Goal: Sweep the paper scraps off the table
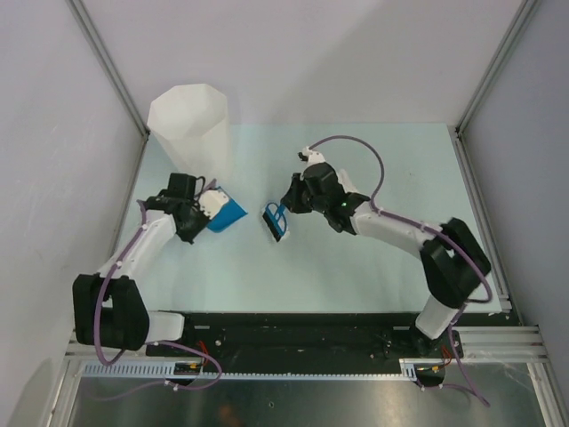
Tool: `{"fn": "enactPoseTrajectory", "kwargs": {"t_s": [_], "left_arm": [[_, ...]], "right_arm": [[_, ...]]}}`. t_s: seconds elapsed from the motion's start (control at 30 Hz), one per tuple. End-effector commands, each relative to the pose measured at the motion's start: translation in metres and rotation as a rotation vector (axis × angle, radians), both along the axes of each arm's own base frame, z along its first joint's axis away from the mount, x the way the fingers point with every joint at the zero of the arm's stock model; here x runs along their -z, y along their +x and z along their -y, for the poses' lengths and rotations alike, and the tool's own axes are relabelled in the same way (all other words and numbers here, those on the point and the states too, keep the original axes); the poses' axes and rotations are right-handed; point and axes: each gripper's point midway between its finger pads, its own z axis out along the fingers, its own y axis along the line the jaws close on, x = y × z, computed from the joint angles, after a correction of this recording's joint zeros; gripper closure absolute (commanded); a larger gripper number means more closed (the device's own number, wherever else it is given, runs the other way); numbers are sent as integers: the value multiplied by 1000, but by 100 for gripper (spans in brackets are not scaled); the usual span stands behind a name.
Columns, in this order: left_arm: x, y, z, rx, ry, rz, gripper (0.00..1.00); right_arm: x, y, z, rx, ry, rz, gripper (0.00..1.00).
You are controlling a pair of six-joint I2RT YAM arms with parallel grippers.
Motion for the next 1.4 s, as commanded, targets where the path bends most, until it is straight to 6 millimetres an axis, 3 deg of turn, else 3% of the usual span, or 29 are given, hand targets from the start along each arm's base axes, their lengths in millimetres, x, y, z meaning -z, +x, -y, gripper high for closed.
{"fn": "enactPoseTrajectory", "kwargs": {"t_s": [0.0,0.07,0.1,0.17,0.27,0.33,0.37,0.47,0.6,0.73,0.8,0.83,0.93,1.07,1.17,1.37], "left_arm": [[17,-8,26,122,-4,-51,100],[22,-11,25,143,51,-63,100],[26,-12,26,150,60,-77,100],[31,-14,28,161,79,-94,100],[39,-22,30,185,145,-121,100],[46,-31,43,242,134,-141,100],[48,-32,46,254,136,-145,100],[54,-30,45,253,179,-158,100],[57,-22,37,228,245,-158,100],[65,-19,39,234,251,-181,100],[71,-19,41,236,249,-199,100],[70,-16,43,234,242,-194,100],[75,-13,46,235,237,-207,100],[76,-6,54,226,202,-197,100],[77,-7,63,233,150,-203,100],[68,-12,90,264,-10,-185,100]], "right_arm": [[-53,-30,11,-45,-72,133,100],[-75,-33,21,-11,-68,181,100],[-76,-32,30,20,-96,187,100],[-86,-14,60,179,-196,272,100],[-96,-2,81,305,-298,371,100],[-99,13,88,355,-349,431,100],[-84,22,86,344,-399,433,100],[-77,41,65,269,-354,475,100],[-29,53,47,227,-342,383,100],[-2,48,17,156,-289,317,100],[1,41,-7,101,-265,319,100],[12,34,-22,47,-250,298,100],[11,9,-61,-51,-169,269,100],[-8,-9,-81,-76,0,177,100],[-31,-5,-77,-45,52,190,100],[-59,20,-41,77,-66,325,100]]}}
